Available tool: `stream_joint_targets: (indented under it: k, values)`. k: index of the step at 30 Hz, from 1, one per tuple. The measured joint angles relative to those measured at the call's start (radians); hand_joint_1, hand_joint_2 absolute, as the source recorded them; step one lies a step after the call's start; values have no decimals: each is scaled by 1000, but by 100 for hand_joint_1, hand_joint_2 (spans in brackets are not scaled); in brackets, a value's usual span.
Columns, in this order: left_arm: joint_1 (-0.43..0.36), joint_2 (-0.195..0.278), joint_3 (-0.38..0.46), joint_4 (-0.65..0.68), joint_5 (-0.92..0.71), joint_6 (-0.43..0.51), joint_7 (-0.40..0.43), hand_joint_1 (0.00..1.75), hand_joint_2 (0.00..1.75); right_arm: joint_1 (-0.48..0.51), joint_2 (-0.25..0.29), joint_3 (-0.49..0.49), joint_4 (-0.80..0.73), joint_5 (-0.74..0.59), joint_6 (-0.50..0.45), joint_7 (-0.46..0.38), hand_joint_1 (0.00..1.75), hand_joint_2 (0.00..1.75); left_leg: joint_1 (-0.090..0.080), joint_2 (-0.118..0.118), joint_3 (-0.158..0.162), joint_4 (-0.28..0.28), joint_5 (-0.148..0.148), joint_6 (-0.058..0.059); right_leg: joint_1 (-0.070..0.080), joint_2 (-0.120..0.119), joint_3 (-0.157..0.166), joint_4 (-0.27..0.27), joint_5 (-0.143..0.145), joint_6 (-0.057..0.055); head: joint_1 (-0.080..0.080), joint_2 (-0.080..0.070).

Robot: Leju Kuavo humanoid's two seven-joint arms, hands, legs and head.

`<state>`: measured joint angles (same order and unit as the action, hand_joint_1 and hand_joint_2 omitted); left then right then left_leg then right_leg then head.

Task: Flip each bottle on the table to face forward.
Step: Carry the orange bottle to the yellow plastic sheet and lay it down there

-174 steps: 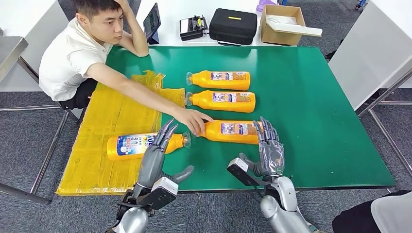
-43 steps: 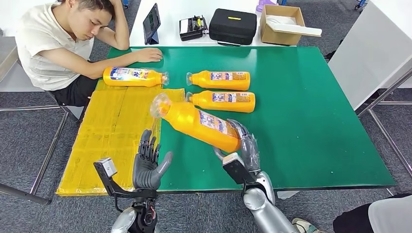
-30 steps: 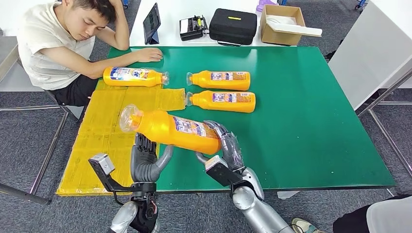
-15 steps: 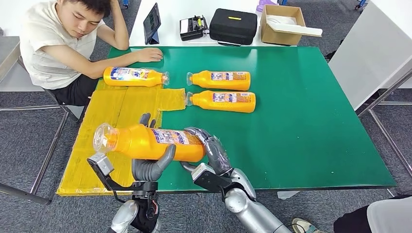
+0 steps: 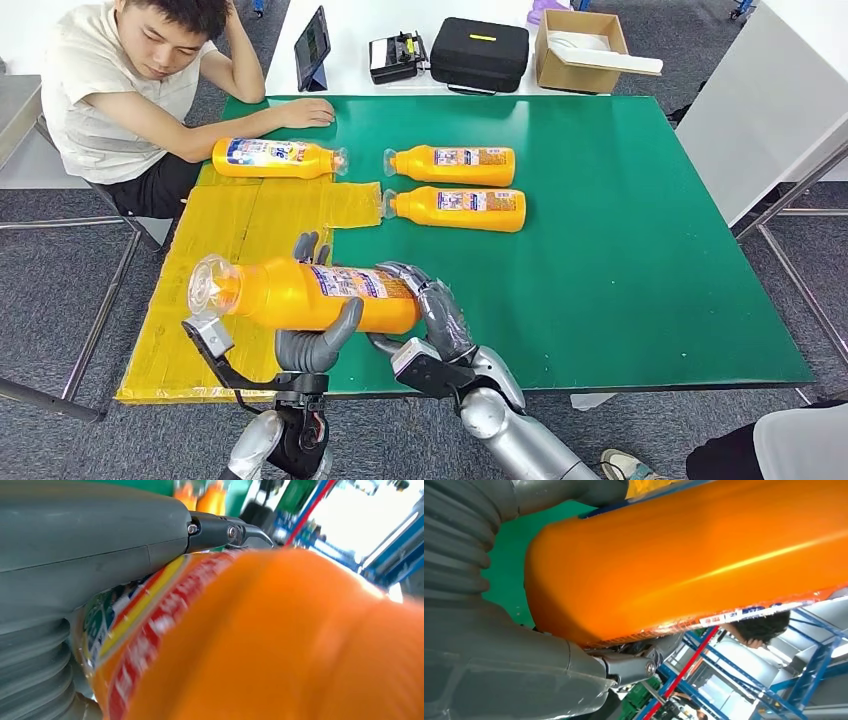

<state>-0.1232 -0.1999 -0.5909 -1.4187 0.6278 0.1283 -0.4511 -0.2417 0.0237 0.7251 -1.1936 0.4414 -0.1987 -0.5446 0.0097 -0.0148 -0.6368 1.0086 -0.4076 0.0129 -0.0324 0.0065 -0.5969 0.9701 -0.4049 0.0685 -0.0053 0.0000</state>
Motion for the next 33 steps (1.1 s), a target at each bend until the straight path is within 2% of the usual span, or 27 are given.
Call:
stream_joint_targets:
  k: [4, 8, 10, 11, 14, 15, 17, 18, 21, 22, 25, 30, 33]
  values:
    - [0, 1, 0, -2, 24, -79, 10, 1, 175, -6, -1, 3, 0, -30, 14, -5, 175, 175, 0, 0, 0, 0, 0, 0, 0, 0, 0, 0, 0, 0, 0, 0]
    - [-1, 4, 1, -4, 23, -110, 10, 175, 175, -9, -3, 3, 0, -34, 30, -20, 175, 175, 0, 0, 0, 0, 0, 0, 0, 0, 0, 0, 0, 0, 0, 0]
    - [-1, 4, 5, -4, 30, -118, 6, 175, 175, -10, -3, 2, 0, -54, 58, -29, 175, 175, 0, 0, 0, 0, 0, 0, 0, 0, 0, 0, 0, 0, 0, 0]
    - [-1, 4, 8, -4, 41, -125, 5, 175, 175, -11, -3, 1, 0, -77, 83, -33, 164, 175, 0, 0, 0, 0, 0, 0, 0, 0, 0, 0, 0, 0, 0, 0]
    - [-1, 4, 16, -3, 68, -145, 8, 175, 175, -11, -3, -2, 0, -123, 131, -41, 87, 175, 0, 0, 0, 0, 0, 0, 0, 0, 0, 0, 0, 0, 0, 0]
    - [0, 4, 16, -3, 69, -145, 9, 175, 175, -11, -3, -2, 0, -124, 132, -41, 72, 175, 0, 0, 0, 0, 0, 0, 0, 0, 0, 0, 0, 0, 0, 0]
    - [0, 4, 16, -3, 70, -146, 9, 175, 175, -11, -3, -2, 0, -125, 133, -41, 72, 175, 0, 0, 0, 0, 0, 0, 0, 0, 0, 0, 0, 0, 0, 0]
    - [0, 4, 17, -3, 72, -147, 10, 175, 175, -11, -2, -3, 0, -126, 135, -41, 64, 175, 0, 0, 0, 0, 0, 0, 0, 0, 0, 0, 0, 0, 0, 0]
    - [2, 4, 32, -3, 125, -193, 25, 175, 175, -13, -1, -9, 6, -169, 193, -51, 10, 175, 0, 0, 0, 0, 0, 0, 0, 0, 0, 0, 0, 0, 0, 0]
    - [3, 4, 40, -3, 145, -216, 29, 175, 175, -13, 1, -13, 12, -193, 225, -54, 0, 175, 0, 0, 0, 0, 0, 0, 0, 0, -1, 0, 0, 0, 0, 0]
    - [6, 3, 52, -15, 59, -160, -26, 175, 175, 10, 19, -38, 44, -236, 236, -29, 0, 175, 0, 0, 0, 0, 0, 0, 0, 0, -1, 0, 0, 0, 0, 0]
    - [-5, 2, 48, -32, -262, 133, -153, 175, 175, 58, 25, -56, 55, -221, 193, -10, 0, 175, 0, 0, -1, 0, 0, 0, 0, 0, -1, 0, 0, 0, 0, 0]
    - [-13, 2, 48, -27, -365, 235, -184, 175, 175, 77, 22, -57, 53, -200, 170, -7, 0, 175, 0, 0, -1, 0, 0, 0, 0, 0, -1, 0, 0, 0, 0, 0]
